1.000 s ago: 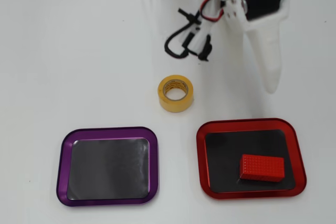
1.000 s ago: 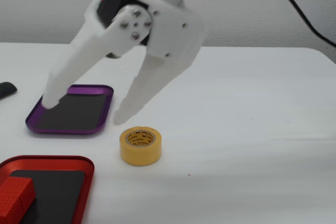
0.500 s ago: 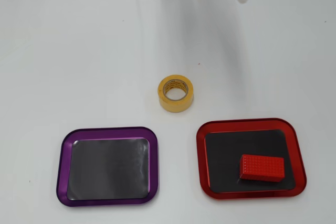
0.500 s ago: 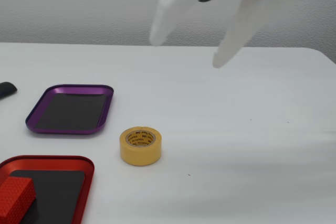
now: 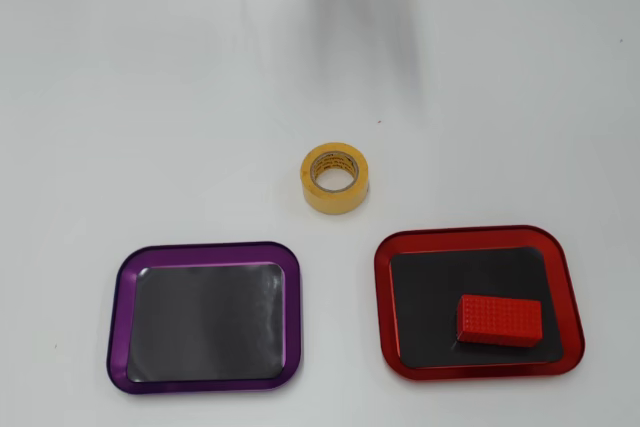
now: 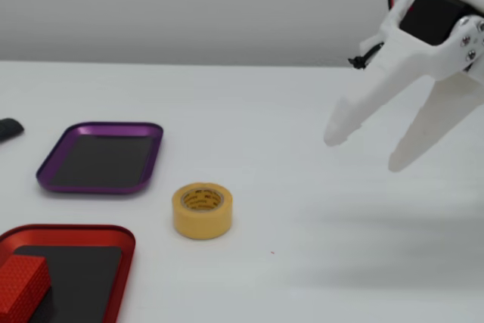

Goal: Grasp a red block and put it in the left red dish.

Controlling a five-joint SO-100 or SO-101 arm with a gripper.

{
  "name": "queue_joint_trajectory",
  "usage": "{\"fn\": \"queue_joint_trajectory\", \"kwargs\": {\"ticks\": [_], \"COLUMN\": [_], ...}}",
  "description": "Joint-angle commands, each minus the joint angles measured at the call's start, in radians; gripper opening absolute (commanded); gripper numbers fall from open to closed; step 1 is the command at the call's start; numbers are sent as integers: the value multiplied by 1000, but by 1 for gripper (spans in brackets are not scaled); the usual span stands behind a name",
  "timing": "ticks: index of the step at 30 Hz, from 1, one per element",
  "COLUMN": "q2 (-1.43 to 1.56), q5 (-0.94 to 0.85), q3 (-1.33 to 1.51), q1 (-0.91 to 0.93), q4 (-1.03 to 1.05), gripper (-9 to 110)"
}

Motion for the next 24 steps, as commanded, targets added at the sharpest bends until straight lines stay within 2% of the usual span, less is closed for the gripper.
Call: {"fn": "queue_joint_trajectory", "kwargs": {"ticks": [1,5,10,15,24], "q2": [198,396,554,647,724], "q5": [3,18,120,129,198], "q3": [117,253,402,580,623], "q1": [9,25,210,333,296], "q4": [-57,-75,-138,-130,-9], "gripper": [26,26,26,27,26]}}
